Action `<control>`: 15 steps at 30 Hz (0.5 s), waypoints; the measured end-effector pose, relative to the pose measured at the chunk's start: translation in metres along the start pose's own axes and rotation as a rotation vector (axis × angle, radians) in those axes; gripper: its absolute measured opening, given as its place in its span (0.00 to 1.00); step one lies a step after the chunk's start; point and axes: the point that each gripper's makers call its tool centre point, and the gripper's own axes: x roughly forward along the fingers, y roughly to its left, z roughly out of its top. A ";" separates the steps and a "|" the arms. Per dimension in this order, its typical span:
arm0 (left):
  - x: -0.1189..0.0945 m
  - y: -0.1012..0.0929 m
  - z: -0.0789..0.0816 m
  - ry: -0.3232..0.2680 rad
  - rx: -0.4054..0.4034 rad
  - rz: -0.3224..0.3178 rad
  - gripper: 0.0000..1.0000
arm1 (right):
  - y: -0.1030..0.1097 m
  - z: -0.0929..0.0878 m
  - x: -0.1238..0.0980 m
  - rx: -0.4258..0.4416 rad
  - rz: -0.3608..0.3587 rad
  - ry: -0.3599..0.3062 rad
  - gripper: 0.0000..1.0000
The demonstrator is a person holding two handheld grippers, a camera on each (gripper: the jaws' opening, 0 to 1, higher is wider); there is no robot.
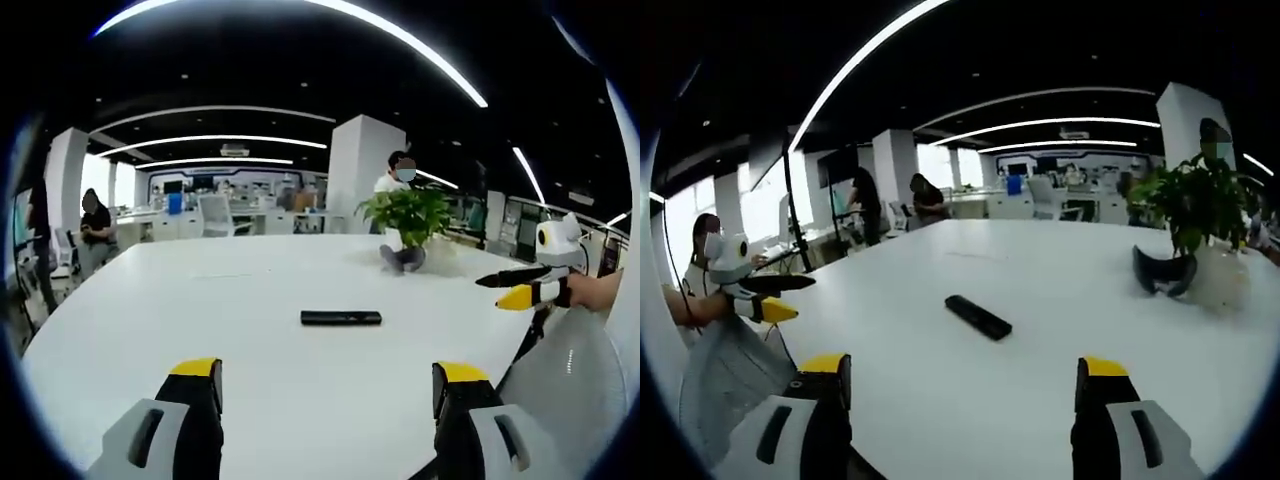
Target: Press the specified remote control buttons in sequence, fully releasing each button before pressing the next.
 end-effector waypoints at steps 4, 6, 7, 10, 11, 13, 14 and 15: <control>0.000 0.000 -0.001 0.006 0.001 -0.001 0.90 | 0.000 -0.001 -0.001 -0.022 -0.012 0.004 0.90; 0.000 -0.001 -0.001 0.009 0.004 -0.004 0.90 | -0.002 -0.002 -0.002 -0.021 -0.017 0.008 0.89; 0.001 -0.002 -0.001 0.010 0.005 -0.005 0.90 | -0.003 -0.002 -0.002 -0.020 -0.020 0.007 0.89; 0.001 -0.004 -0.003 0.017 0.009 -0.016 0.90 | -0.003 0.000 -0.003 -0.014 -0.025 -0.008 0.88; 0.001 -0.004 -0.003 0.018 0.009 -0.017 0.90 | -0.003 0.000 -0.004 -0.011 -0.026 -0.007 0.88; 0.001 -0.005 -0.003 0.018 0.009 -0.018 0.90 | -0.004 -0.002 -0.004 -0.009 -0.030 0.002 0.87; 0.001 -0.005 -0.003 0.018 0.009 -0.018 0.90 | -0.004 -0.002 -0.004 -0.012 -0.031 0.004 0.87; 0.001 -0.005 -0.002 0.017 0.009 -0.020 0.90 | -0.004 -0.002 -0.004 -0.014 -0.033 0.006 0.87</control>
